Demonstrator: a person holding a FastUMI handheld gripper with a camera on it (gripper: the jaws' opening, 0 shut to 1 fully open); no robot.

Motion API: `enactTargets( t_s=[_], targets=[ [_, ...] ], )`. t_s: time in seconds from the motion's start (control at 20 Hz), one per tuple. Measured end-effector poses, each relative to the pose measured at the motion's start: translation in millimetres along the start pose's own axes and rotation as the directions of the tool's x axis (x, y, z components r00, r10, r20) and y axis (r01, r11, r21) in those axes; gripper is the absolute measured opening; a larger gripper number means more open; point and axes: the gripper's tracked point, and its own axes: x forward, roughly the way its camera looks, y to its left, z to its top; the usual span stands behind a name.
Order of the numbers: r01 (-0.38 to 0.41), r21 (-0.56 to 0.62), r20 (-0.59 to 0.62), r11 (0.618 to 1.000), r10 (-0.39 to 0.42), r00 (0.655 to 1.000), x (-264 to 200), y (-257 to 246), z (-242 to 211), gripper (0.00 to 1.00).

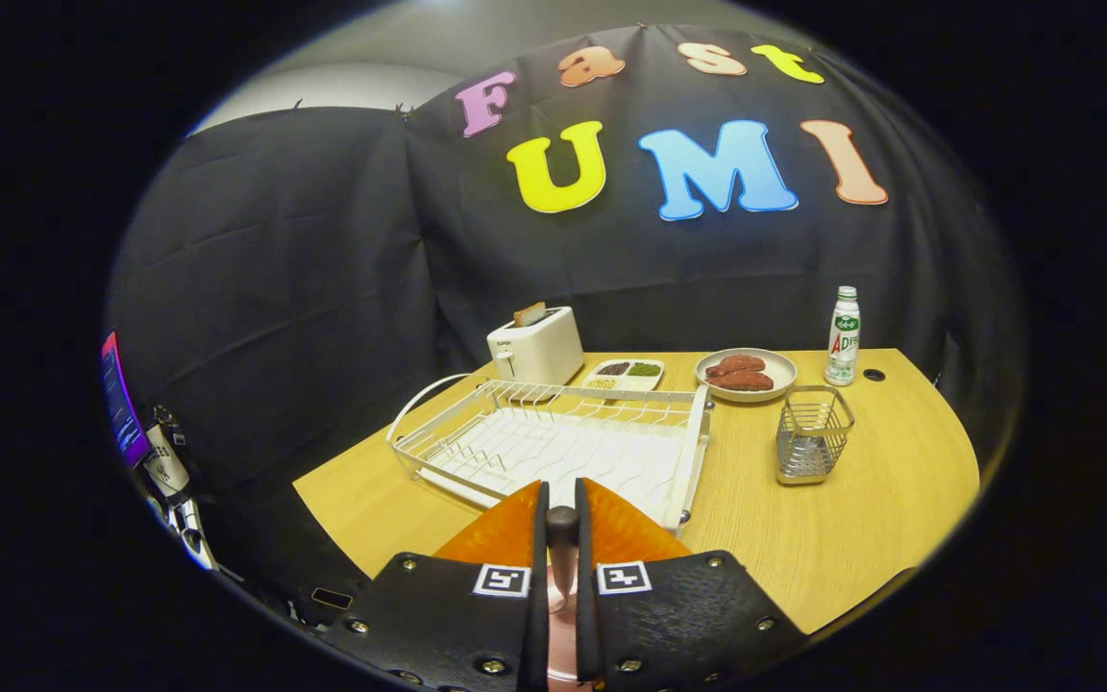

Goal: Take the plate from the dish rack, then take the spoon from the basket and place it into the plate.

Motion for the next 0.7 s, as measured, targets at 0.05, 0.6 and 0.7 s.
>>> enactTargets(
  t_s=[0.05,0.6,0.7],
  targets=[
    [-0.004,0.003,0.005,1.0,0.004,1.0,-3.6,-3.7,-2.3,0.11],
    [0.136,-0.023,-0.017,0.99,-0.136,0.991,-23.5,-77.1,9.0,0.33],
    [0.17,-0.03,0.007,0.985,-0.169,0.986,-33.9,-89.1,20.2,0.34]
  ],
)
